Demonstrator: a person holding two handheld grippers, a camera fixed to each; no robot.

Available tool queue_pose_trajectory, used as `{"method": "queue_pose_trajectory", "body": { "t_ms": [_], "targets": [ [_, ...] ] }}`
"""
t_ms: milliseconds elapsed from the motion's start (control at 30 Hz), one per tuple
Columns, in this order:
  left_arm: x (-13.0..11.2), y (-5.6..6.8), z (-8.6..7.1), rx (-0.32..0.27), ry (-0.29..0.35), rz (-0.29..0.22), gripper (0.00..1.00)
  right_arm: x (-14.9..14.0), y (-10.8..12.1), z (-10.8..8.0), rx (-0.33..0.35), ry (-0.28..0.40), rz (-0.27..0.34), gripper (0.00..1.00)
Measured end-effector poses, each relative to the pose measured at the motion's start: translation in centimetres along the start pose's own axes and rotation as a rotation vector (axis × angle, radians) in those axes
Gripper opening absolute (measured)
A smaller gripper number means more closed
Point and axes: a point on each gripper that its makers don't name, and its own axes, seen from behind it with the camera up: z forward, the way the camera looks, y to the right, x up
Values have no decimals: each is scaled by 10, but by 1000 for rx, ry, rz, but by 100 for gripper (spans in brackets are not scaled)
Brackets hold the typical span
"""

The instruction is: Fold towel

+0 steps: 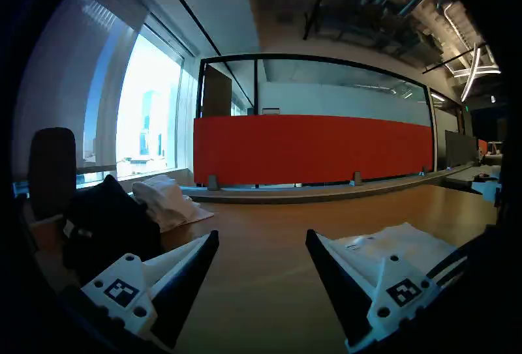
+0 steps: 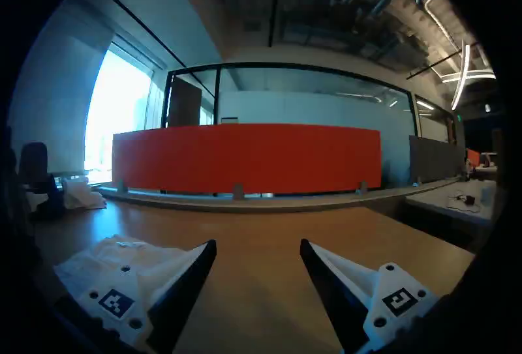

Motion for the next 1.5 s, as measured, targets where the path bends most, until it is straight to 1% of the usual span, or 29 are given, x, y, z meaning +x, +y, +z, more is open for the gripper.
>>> {"method": "queue_pose_trajectory", "body": {
  "t_ms": [1500],
  "targets": [
    [-1,0,0,0,-1,-1,99,3,0,-1,-4,0,-1,99]
  ]
}}
